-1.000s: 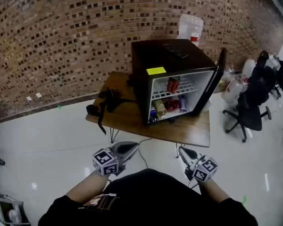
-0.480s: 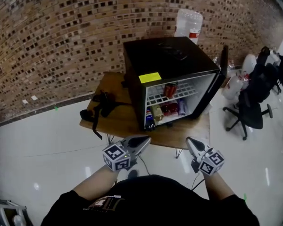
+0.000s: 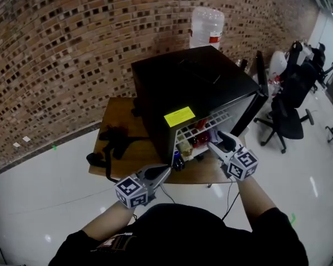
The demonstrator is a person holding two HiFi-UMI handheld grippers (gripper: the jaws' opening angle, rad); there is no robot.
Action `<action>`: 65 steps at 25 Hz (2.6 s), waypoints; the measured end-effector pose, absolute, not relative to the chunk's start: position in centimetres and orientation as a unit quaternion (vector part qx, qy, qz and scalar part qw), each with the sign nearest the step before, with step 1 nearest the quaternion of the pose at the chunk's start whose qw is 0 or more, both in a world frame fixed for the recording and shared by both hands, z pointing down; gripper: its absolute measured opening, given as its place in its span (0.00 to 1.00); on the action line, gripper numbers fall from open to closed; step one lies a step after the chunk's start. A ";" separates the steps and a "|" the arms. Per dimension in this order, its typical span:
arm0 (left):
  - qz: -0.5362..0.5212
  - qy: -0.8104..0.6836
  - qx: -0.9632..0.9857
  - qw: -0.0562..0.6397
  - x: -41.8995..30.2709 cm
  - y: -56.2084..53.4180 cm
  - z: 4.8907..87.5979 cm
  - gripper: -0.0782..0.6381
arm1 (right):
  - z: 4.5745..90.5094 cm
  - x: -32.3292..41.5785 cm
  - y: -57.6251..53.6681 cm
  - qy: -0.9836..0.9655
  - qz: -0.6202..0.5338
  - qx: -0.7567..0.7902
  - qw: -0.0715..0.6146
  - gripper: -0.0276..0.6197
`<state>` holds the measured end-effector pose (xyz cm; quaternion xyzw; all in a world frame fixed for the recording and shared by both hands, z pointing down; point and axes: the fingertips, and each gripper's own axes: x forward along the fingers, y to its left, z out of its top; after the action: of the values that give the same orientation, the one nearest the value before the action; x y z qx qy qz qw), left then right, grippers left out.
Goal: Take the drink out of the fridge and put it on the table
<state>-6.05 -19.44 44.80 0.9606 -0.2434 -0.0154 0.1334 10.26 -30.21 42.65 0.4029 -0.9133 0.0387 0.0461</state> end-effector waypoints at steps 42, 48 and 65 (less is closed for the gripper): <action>0.054 -0.196 0.960 0.194 10.3 -23.5 61.2 0.10 | 68.0 17.8 -29.8 -0.926 0.067 0.346 0.131 0.58; 0.048 -0.192 0.959 0.204 10.7 -23.4 62.5 0.10 | 71.6 18.0 -29.8 -0.921 0.077 0.358 0.132 0.58; 0.033 -0.180 0.962 0.202 10.3 -23.2 60.6 0.10 | 69.9 19.0 -27.4 -0.927 0.060 0.347 0.132 0.72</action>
<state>10.31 -23.22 60.60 0.9621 -0.1795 0.0327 0.2024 19.05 -27.40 69.88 0.3465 -0.9267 0.0601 0.1324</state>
